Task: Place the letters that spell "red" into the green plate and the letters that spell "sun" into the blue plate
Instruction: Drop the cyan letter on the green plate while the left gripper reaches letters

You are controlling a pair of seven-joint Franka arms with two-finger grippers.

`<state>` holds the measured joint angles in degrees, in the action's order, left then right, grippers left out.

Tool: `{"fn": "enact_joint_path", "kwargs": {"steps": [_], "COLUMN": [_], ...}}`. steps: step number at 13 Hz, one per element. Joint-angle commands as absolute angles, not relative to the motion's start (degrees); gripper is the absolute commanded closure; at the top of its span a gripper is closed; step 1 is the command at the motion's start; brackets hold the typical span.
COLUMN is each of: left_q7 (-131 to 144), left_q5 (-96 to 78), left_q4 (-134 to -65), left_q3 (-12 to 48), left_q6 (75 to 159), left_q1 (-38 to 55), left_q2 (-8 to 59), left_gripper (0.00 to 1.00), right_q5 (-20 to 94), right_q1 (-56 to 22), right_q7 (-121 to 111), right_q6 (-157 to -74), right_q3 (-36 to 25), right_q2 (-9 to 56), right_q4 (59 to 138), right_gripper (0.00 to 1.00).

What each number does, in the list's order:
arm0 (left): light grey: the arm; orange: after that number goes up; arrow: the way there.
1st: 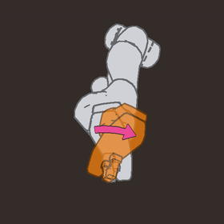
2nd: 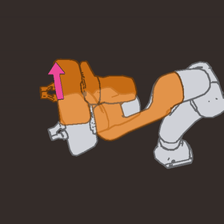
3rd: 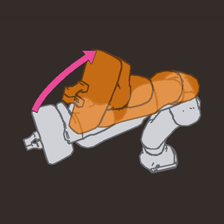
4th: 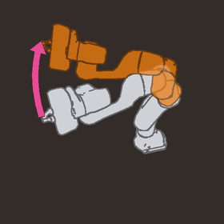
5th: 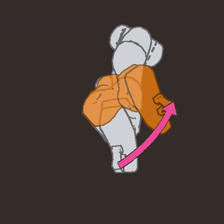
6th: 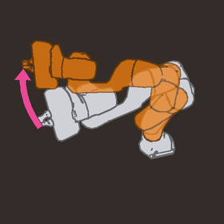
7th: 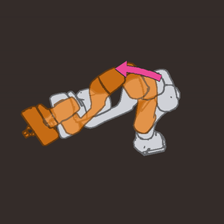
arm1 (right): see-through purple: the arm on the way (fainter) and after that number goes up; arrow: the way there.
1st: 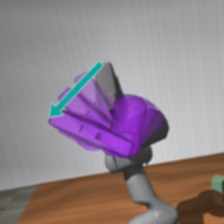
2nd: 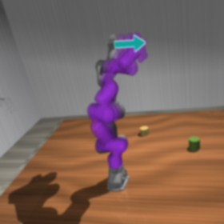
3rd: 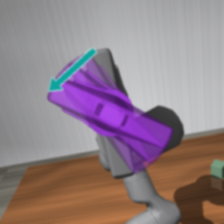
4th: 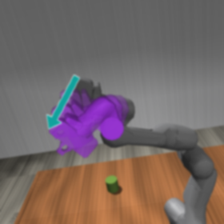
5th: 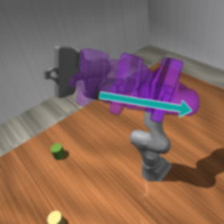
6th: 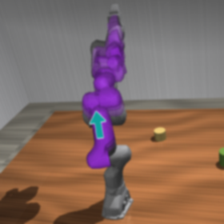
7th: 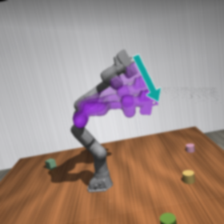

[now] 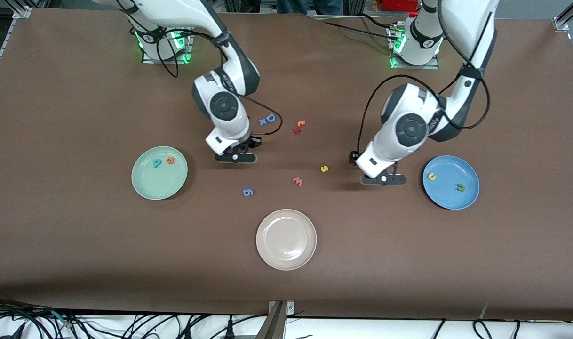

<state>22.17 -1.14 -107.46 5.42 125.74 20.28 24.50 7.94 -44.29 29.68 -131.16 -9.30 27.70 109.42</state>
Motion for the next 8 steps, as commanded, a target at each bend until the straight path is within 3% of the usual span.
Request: {"fn": "enact_joint_path", "kwargs": {"steps": [1, 5, 8], "left_q7": [19.1, 4.77, -5.77], "left_q5": [6.39, 6.59, 6.24], "left_q4": [-104.15, -103.97, -103.97], "left_q3": [4.75, 4.75, 4.83], "left_q6": [127.34, 131.04, 134.2], "left_q1": [23.46, 24.61, 24.61], "left_q2": [27.15, 27.95, 29.44], "left_gripper": [0.19, 0.17, 0.08], "right_q5": [7.65, 8.17, 8.09], "right_q1": [-44.3, -44.03, -39.04], "right_q7": [18.94, 0.48, -7.36], "right_q6": [-123.43, -120.23, -122.51], "right_q3": [-15.53, -25.03, -26.28], "right_q2": [23.91, 23.46, 26.01], "right_q4": [109.86, 110.13, 110.21], "right_gripper": [1.0, 1.0, 1.0]}}
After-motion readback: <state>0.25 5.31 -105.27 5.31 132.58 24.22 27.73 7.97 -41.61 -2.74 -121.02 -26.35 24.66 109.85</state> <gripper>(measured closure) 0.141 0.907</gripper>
